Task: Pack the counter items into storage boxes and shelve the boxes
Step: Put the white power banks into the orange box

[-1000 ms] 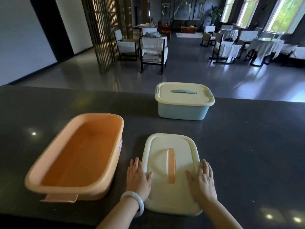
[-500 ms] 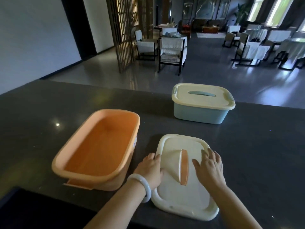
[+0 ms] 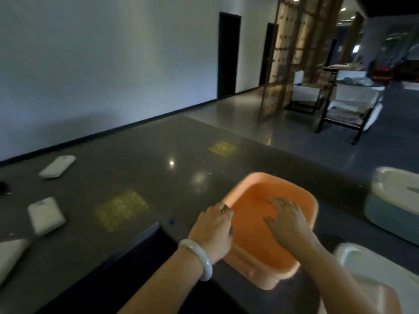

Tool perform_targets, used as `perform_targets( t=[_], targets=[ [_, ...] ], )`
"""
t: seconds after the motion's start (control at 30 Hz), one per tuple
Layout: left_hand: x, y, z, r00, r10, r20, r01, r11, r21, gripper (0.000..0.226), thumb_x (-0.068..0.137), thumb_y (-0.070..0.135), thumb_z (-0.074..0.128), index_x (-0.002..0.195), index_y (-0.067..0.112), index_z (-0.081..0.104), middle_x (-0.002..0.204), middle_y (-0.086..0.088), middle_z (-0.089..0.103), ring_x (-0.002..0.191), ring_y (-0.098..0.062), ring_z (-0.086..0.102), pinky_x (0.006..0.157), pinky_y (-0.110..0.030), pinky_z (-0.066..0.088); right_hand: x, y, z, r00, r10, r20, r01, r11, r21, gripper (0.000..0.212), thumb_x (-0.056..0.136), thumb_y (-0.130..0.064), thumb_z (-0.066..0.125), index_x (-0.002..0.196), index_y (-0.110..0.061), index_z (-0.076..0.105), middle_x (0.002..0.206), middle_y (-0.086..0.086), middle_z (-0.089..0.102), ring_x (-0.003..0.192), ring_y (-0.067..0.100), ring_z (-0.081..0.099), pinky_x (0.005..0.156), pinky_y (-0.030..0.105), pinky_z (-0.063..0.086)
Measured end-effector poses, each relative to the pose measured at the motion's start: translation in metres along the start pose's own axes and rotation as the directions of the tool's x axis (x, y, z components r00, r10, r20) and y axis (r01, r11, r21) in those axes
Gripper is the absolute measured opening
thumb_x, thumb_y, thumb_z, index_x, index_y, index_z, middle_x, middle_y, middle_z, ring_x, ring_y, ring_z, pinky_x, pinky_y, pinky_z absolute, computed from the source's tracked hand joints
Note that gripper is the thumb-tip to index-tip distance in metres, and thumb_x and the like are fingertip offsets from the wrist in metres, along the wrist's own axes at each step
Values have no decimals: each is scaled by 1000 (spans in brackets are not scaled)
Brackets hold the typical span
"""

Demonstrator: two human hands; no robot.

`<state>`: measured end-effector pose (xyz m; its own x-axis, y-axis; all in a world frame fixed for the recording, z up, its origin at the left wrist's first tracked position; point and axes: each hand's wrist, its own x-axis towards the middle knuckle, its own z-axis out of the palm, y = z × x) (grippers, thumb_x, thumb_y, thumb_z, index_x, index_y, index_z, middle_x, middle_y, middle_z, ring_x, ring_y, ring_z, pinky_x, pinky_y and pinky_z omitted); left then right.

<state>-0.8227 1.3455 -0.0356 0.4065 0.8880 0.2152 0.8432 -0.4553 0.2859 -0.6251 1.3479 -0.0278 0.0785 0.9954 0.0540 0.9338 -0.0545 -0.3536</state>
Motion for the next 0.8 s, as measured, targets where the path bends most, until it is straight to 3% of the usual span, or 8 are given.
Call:
perform_targets(
  t=[0.17, 0.4, 0.6, 0.8],
  targets=[
    [-43, -122, -29, 971, -234, 45, 230, 970, 78, 38, 97, 32, 47, 132, 18, 47, 130, -1, 46, 117, -23, 47, 99, -36, 40, 34, -124, 41, 972, -229, 60, 221, 968, 115, 52, 90, -25, 62, 138, -17, 46, 142, 3, 44, 130, 21, 42, 110, 31, 31],
    [-120, -266, -68, 819, -565, 96, 547, 820, 167, 37, 96, 31, 48, 130, 19, 47, 131, -4, 44, 121, -27, 44, 100, -40, 37, 62, -272, 127, 878, -421, 226, 375, 900, 220, 53, 92, -27, 61, 141, -16, 43, 143, 3, 42, 131, 20, 40, 110, 29, 31],
    [-168, -337, -81, 682, -727, 74, 721, 686, 98, 41, 96, 33, 50, 135, 20, 46, 140, -2, 42, 124, -25, 45, 103, -39, 40, 68, -353, 194, 783, -522, 338, 447, 850, 278, 54, 92, -32, 60, 141, -17, 41, 143, 1, 41, 132, 18, 38, 108, 28, 31],
    [-158, -383, -76, 544, -838, -44, 837, 546, -36, 52, 94, 44, 52, 139, 19, 40, 141, -3, 39, 127, -22, 42, 103, -34, 39, 98, -395, 232, 732, -548, 405, 452, 835, 313, 55, 88, -38, 64, 136, -17, 47, 137, 1, 47, 126, 18, 44, 102, 28, 36]
  ],
)
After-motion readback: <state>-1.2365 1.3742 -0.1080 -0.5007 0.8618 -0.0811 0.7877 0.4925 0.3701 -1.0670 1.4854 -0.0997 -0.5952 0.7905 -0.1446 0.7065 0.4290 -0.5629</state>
